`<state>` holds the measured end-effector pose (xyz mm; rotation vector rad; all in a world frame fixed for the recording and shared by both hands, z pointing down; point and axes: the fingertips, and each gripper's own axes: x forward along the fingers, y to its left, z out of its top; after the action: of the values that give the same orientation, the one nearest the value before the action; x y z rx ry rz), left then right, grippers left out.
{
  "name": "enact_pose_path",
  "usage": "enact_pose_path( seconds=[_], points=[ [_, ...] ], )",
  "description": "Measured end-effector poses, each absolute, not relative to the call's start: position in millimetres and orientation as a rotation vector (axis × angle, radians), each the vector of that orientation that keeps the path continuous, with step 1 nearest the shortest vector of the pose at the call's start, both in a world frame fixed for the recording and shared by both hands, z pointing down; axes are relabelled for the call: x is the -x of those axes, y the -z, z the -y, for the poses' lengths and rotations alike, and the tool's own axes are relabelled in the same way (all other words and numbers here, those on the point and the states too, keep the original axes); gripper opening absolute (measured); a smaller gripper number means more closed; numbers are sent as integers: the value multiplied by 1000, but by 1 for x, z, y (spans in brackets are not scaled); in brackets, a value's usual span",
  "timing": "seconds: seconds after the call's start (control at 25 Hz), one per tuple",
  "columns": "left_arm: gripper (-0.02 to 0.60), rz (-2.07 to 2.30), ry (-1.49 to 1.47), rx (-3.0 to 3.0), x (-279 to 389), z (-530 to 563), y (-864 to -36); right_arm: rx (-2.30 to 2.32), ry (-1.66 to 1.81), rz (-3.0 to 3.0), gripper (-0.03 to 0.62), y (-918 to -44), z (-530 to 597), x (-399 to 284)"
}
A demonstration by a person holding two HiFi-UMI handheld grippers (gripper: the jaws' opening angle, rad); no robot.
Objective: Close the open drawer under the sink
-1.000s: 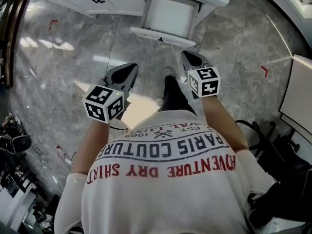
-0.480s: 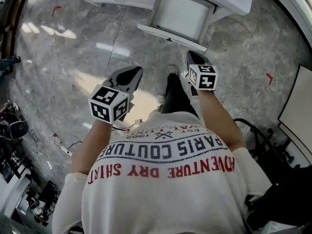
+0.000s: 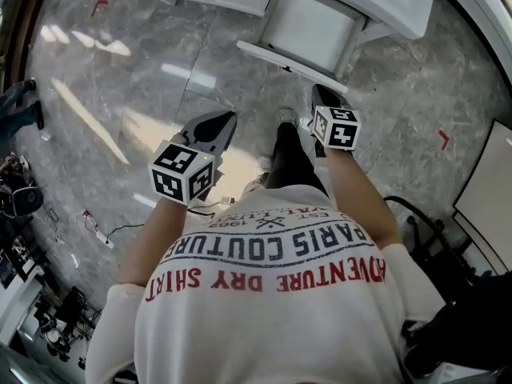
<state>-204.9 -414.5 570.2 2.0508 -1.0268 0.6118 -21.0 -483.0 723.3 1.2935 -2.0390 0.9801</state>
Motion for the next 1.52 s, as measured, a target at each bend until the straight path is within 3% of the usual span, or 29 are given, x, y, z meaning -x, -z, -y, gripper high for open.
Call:
enact_pose_path(
  seconds=[0.8, 1.52],
  points=[
    [0, 1051, -582, -2009, 206, 436, -582, -1333, -988, 2011, -2, -725, 523, 10],
    [0, 1079, -565, -1946, 209, 490, -600, -1445, -965, 1994, -2, -724, 653, -25]
  ],
)
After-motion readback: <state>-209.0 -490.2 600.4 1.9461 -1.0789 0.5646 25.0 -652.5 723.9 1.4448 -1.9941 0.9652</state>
